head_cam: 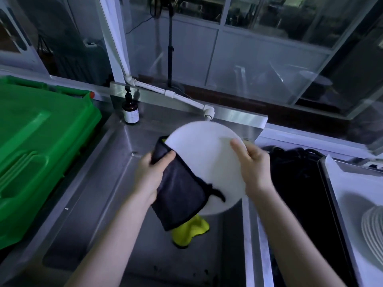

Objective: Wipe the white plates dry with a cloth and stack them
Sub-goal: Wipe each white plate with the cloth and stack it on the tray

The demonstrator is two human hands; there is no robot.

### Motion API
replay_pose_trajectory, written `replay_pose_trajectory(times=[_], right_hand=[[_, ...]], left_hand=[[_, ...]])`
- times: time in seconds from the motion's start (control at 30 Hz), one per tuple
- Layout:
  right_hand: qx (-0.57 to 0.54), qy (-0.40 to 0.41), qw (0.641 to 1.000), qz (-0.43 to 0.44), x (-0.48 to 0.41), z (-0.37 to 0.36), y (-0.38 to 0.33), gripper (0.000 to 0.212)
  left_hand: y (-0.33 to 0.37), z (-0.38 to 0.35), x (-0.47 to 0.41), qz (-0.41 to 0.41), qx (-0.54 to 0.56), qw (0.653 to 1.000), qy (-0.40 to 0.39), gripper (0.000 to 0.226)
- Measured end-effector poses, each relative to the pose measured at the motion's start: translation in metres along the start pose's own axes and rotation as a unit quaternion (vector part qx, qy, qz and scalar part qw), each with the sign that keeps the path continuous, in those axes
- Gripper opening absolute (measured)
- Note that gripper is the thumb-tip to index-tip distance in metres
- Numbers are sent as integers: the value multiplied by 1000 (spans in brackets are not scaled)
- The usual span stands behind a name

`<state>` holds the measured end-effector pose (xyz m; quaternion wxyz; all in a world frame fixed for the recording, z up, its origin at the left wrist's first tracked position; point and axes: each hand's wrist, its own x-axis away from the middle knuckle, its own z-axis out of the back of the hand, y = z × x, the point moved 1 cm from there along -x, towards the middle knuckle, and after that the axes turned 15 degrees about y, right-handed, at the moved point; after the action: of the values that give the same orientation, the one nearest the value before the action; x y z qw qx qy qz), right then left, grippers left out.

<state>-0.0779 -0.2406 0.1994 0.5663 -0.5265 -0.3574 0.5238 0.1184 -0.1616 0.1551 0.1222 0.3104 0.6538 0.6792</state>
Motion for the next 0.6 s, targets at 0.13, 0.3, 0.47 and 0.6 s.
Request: replay_pose_trajectory(times=[0.13,0.3,0.47,0.6], right_hand=[[-56,63,990,-114,28,-9,16,40],[43,-148,988,23,9,16,-9,31],[222,-302,911,174,-1,-3,-29,42],[198,-271,922,192,3,-8,-19,51]], left_hand=[[-15,-1,-2,118,27,992,47,18],[0,19,-11,17,-31,999,-19,12],[31,7,-4,-236,-185,936,-187,34],[31,2,-2,-230,-196,931,-206,18]])
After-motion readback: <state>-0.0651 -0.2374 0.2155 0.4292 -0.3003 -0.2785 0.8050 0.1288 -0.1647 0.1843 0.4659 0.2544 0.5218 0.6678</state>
